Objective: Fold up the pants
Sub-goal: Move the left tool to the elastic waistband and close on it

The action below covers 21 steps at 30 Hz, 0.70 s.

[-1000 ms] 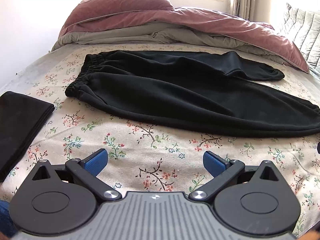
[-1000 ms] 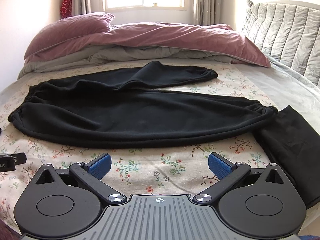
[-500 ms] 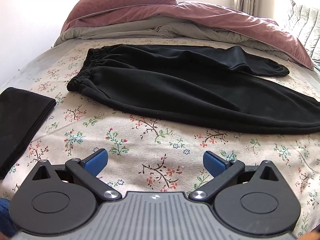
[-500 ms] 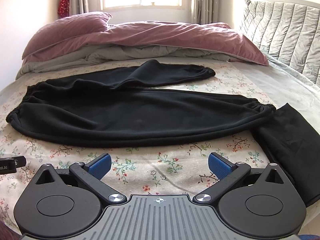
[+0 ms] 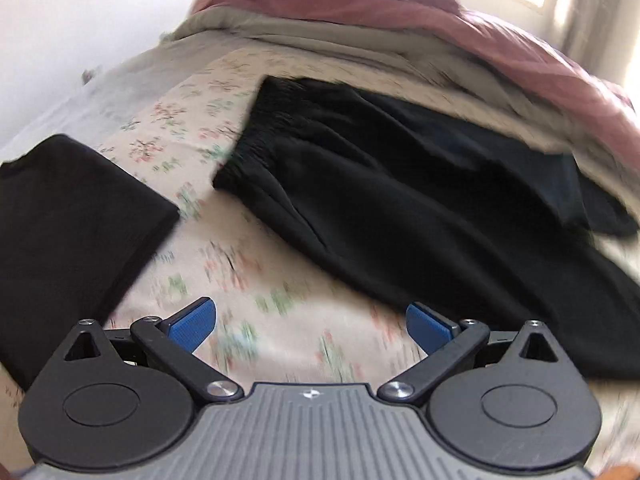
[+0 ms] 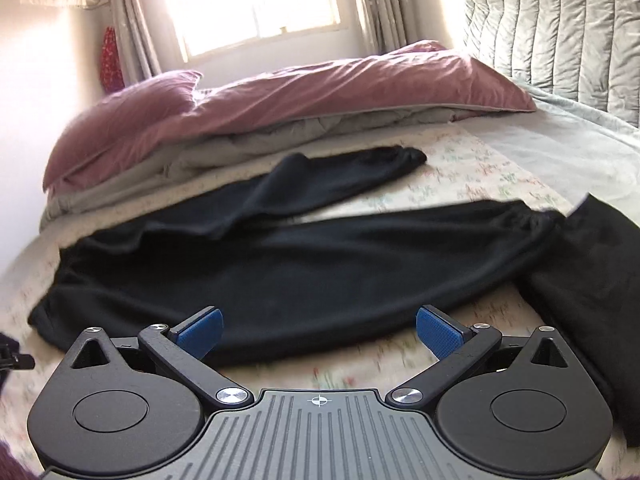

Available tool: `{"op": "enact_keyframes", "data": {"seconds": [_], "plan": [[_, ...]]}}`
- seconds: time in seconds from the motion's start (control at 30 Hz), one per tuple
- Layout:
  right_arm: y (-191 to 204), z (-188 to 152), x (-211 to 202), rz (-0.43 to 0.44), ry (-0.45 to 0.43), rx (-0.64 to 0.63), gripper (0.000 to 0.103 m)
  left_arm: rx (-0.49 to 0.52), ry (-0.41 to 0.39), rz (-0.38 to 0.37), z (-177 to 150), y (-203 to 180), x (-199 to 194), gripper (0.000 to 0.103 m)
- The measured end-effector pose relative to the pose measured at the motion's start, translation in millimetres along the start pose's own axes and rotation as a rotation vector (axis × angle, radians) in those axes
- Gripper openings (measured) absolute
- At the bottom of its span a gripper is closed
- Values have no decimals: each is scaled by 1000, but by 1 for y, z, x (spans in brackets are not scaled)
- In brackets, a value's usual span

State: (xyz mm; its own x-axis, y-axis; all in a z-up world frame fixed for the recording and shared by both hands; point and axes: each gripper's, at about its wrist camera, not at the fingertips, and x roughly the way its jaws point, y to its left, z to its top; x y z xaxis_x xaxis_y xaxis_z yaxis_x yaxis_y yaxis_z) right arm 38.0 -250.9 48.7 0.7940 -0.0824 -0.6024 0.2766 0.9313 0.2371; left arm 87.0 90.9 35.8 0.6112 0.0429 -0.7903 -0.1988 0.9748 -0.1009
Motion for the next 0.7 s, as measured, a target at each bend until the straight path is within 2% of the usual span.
{"op": "enact_keyframes", "data": {"seconds": [0.07,0.13,0.2,0.27,0.37,0.4,0.47,0.5,0.6,0.67,0.7], "plan": [[13,19,11,-5,14,-73,103,-49,-14,12,26,8,13,103],[31,38,31,44,38,-171,103,-58,-32,55,48,12,30,103],[49,51,60,87,106,-238,103,-77,10,70,63,15,56,103],[61,53,85,103,164,-266,103,-117,91,76,71,19,88,103],[66,32,109,84,153,-282,103,-168,160,105,68,23,114,103],[62,21,116,81,160,-278,103,-168,156,111,66,22,119,103],[65,7,132,40,267,-280,103,-152,125,138,61,17,127,103],[68,6,134,47,290,-292,103,-137,97,156,59,13,129,103],[77,6,128,59,236,-357,103,-125,44,172,59,2,127,103],[81,7,126,45,214,-392,103,-116,-7,167,58,-2,124,93],[83,7,125,43,212,-405,103,-103,-30,178,57,-4,123,84]]}}
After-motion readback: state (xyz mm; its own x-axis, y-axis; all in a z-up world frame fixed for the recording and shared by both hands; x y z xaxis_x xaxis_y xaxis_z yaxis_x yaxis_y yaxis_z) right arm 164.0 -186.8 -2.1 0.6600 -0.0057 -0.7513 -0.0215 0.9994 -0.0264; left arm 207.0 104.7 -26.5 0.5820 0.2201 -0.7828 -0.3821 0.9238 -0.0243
